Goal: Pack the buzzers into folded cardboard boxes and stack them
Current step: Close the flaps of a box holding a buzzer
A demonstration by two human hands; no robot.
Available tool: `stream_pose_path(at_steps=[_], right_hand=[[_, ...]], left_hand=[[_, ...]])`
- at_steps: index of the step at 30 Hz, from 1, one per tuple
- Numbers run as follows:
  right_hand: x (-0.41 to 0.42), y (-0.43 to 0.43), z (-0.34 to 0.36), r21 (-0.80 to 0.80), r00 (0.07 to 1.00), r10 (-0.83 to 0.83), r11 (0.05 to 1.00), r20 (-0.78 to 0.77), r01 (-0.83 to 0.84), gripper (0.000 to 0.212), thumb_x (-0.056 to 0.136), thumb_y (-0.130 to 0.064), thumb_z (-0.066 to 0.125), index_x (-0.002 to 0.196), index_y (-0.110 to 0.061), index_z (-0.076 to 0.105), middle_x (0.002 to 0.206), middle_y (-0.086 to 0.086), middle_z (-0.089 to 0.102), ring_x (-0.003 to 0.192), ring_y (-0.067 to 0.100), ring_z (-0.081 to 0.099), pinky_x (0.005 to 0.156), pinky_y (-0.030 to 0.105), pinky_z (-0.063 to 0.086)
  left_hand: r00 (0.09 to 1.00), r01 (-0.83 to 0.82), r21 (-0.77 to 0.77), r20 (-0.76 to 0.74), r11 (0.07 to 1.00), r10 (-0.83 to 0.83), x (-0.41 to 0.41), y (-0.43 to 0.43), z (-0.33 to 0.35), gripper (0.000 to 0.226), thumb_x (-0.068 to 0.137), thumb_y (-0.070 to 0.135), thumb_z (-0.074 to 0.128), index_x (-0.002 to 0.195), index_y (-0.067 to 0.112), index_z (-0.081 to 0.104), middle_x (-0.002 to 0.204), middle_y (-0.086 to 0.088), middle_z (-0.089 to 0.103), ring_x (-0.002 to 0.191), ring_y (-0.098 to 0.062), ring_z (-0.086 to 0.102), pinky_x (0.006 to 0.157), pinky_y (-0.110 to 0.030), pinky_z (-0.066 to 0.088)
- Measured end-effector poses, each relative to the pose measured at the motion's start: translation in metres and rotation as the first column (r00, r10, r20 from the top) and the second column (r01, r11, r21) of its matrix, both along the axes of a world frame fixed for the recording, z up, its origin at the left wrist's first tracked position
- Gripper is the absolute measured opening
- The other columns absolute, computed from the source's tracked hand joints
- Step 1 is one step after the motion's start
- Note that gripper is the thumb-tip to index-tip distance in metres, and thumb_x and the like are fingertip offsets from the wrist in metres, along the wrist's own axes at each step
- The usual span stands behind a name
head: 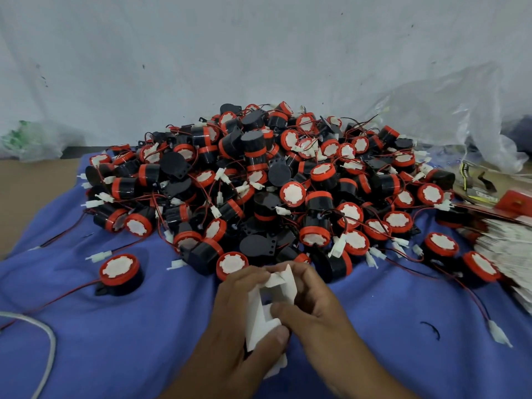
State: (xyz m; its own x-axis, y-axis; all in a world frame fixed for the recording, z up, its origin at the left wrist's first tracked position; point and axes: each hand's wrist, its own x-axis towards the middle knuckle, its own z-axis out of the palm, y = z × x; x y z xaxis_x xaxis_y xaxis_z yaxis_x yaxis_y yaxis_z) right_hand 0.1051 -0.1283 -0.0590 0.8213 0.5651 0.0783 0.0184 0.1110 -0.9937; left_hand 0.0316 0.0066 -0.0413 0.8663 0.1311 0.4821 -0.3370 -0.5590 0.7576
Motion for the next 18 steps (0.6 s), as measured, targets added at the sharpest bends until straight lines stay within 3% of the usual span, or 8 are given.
stream_pose_path(at_steps=[3, 7, 9, 13, 16, 18], right_hand=[[0.002, -0.003, 0.000, -0.006, 0.999, 0.040, 0.999, 0.005, -0.040, 0.040, 0.085, -0.016, 0.068, 0.116, -0.039, 0.068, 0.121, -0.002, 0.070, 0.115, 0.015, 0.065, 0.090, 0.026, 0.053], [0.000, -0.004, 0.002, -0.022, 0.998, 0.064, 0.998, -0.017, -0.064, 0.051, 0.078, -0.064, 0.072, 0.125, -0.045, 0.065, 0.135, -0.011, 0.063, 0.129, 0.012, 0.056, 0.107, 0.038, 0.046], [0.000, -0.002, 0.005, -0.056, 0.999, 0.034, 0.998, -0.005, -0.034, 0.056, 0.074, -0.077, 0.066, 0.122, -0.048, 0.066, 0.133, -0.012, 0.064, 0.127, 0.012, 0.057, 0.108, 0.041, 0.045], [0.002, 0.001, 0.013, -0.053, 0.996, 0.053, 0.997, -0.071, -0.057, 0.032, 0.081, -0.048, 0.073, 0.113, -0.047, 0.070, 0.120, -0.014, 0.070, 0.114, 0.008, 0.065, 0.100, 0.033, 0.052], [0.001, 0.004, 0.012, -0.012, 0.981, 0.064, 0.998, -0.183, -0.067, 0.040, 0.084, -0.020, 0.078, 0.118, -0.038, 0.068, 0.118, -0.012, 0.071, 0.110, 0.008, 0.067, 0.089, 0.026, 0.056], [-0.003, 0.007, 0.007, -0.031, 0.982, 0.036, 0.999, -0.187, -0.042, 0.047, 0.088, -0.006, 0.073, 0.125, -0.035, 0.064, 0.121, -0.014, 0.070, 0.111, 0.006, 0.066, 0.089, 0.025, 0.056]], left_hand=[[0.993, -0.047, 0.037, -0.109, 0.998, 0.050, 0.001, 0.004, -0.007, 0.062, 0.073, 0.035, 0.074, 0.131, 0.023, 0.054, 0.138, 0.016, 0.049, 0.130, -0.008, 0.047, 0.106, -0.038, 0.044], [0.984, -0.077, 0.041, -0.159, 0.996, 0.082, -0.001, 0.002, 0.005, 0.063, 0.070, 0.038, 0.074, 0.127, 0.019, 0.057, 0.133, 0.013, 0.052, 0.127, -0.008, 0.049, 0.104, -0.037, 0.044], [0.980, -0.088, 0.059, -0.173, 0.994, 0.097, -0.003, 0.000, 0.012, 0.061, 0.070, 0.035, 0.076, 0.126, 0.017, 0.057, 0.130, 0.014, 0.051, 0.127, -0.010, 0.049, 0.105, -0.034, 0.042], [0.972, -0.099, 0.073, -0.207, 0.992, 0.112, -0.007, -0.003, 0.023, 0.059, 0.075, 0.008, 0.084, 0.125, 0.015, 0.055, 0.126, 0.019, 0.046, 0.128, -0.009, 0.047, 0.107, -0.025, 0.038], [0.965, -0.108, 0.054, -0.233, 0.993, 0.118, -0.010, -0.006, 0.026, 0.061, 0.077, 0.004, 0.081, 0.129, 0.014, 0.051, 0.131, 0.015, 0.044, 0.131, -0.008, 0.043, 0.109, -0.021, 0.034], [0.960, -0.113, 0.072, -0.251, 0.991, 0.128, -0.012, -0.007, 0.030, 0.064, 0.080, 0.005, 0.078, 0.134, 0.014, 0.045, 0.139, 0.011, 0.041, 0.136, -0.007, 0.037, 0.111, -0.019, 0.029]])
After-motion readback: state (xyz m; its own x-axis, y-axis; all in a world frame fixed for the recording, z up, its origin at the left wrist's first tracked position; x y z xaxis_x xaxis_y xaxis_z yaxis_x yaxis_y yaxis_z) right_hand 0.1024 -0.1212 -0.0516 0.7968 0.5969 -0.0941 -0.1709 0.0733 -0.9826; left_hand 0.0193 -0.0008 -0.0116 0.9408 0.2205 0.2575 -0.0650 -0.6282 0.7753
